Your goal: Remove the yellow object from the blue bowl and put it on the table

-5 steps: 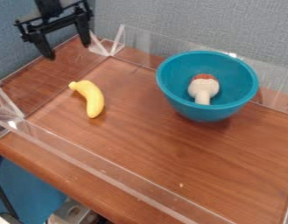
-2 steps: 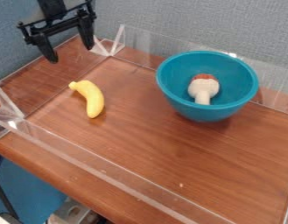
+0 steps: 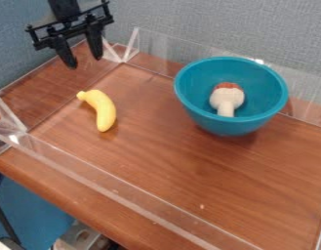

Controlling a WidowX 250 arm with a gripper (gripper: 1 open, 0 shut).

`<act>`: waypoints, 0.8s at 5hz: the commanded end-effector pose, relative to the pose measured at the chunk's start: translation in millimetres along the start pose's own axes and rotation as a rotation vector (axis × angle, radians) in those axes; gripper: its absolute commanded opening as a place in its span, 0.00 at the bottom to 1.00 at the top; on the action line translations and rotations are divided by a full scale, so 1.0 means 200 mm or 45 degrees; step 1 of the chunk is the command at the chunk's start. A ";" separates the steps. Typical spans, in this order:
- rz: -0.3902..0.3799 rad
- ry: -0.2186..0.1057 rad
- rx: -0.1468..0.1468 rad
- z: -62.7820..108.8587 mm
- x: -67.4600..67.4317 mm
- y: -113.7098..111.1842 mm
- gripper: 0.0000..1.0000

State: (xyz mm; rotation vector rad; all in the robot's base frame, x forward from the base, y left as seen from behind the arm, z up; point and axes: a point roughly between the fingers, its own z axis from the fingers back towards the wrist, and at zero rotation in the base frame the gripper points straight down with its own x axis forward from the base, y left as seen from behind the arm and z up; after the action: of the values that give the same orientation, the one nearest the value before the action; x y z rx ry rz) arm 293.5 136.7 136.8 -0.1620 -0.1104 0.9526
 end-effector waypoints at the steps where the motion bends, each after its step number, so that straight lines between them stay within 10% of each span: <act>1: -0.066 -0.045 -0.015 0.02 0.01 0.01 1.00; 4: -0.089 -0.003 -0.045 0.00 0.06 0.01 1.00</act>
State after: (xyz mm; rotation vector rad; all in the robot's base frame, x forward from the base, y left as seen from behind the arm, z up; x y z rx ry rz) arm 296.6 141.3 121.9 -0.1950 -0.0774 0.8719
